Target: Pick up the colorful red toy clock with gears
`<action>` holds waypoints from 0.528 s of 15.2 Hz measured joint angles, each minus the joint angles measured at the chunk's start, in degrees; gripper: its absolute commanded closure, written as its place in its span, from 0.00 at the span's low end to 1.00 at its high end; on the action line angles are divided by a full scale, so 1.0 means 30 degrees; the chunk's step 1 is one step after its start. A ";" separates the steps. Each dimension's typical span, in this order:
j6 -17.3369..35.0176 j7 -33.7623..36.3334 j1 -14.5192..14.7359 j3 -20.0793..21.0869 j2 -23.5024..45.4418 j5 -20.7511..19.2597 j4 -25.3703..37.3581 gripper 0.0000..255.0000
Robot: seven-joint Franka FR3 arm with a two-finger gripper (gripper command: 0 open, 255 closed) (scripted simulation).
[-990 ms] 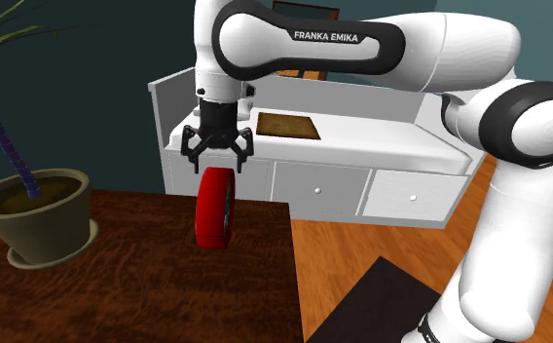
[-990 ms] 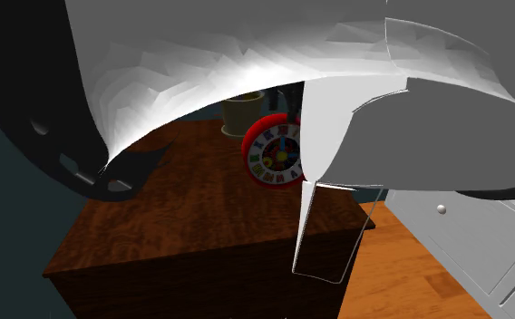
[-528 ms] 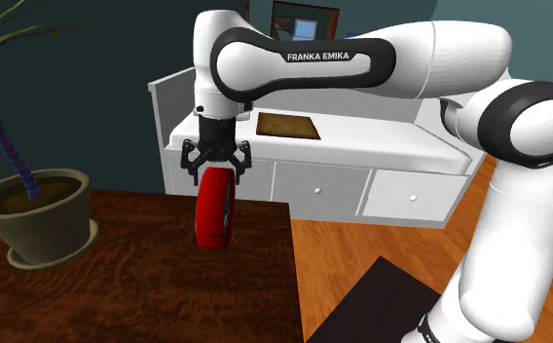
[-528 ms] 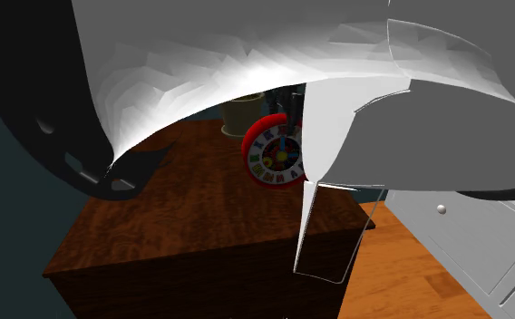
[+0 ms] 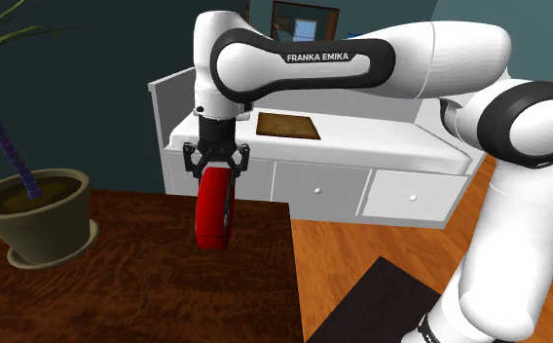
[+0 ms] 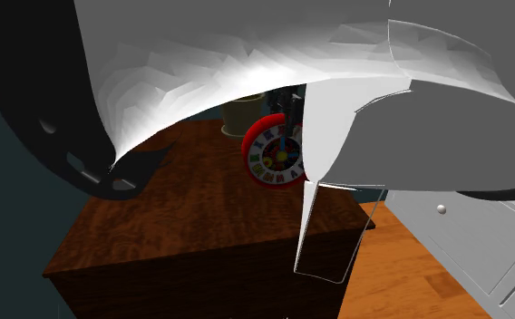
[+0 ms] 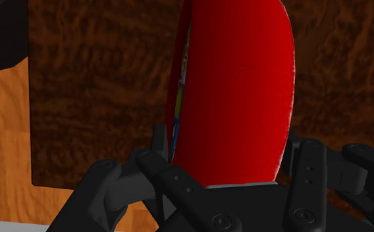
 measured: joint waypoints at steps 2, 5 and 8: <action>0.0025 -0.0007 -0.0007 0.0001 -0.0029 0.0014 -0.0037 1.00; -0.0504 0.0036 0.0044 0.0020 0.0060 -0.0014 0.0502 1.00; -0.1274 0.0089 0.0105 0.0045 0.0129 -0.0048 0.1331 1.00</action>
